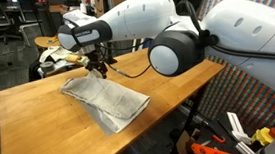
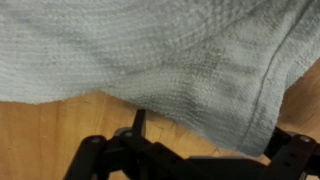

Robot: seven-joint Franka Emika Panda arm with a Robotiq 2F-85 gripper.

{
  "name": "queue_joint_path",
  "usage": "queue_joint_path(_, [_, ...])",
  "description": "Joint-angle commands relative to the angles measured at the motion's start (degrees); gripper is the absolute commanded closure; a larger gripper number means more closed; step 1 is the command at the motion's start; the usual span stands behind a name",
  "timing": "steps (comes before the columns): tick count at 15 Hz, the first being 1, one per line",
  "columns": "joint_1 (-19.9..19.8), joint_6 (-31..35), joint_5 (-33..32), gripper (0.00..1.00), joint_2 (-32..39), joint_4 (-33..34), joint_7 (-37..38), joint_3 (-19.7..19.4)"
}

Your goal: Fold the towel on the table.

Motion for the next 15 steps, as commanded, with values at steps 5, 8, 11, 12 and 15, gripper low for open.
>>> queue_joint_path(5, [-1.52, -2.01, -0.28, 0.0, 2.48, 4.35, -0.85, -1.19])
queue_joint_path(8, [-2.67, -1.76, 1.22, 0.0, 1.33, 3.52, -3.35, 0.57])
queue_joint_path(11, [-3.44, -0.02, 3.05, 0.0, 0.82, 4.09, -3.56, 2.16])
queue_joint_path(12, [-3.44, 0.43, 3.38, 0.0, 0.84, 4.45, -3.35, 2.45])
queue_joint_path(15, [-3.0, 2.17, 3.76, 0.0, 0.9, 5.05, -3.14, 3.19])
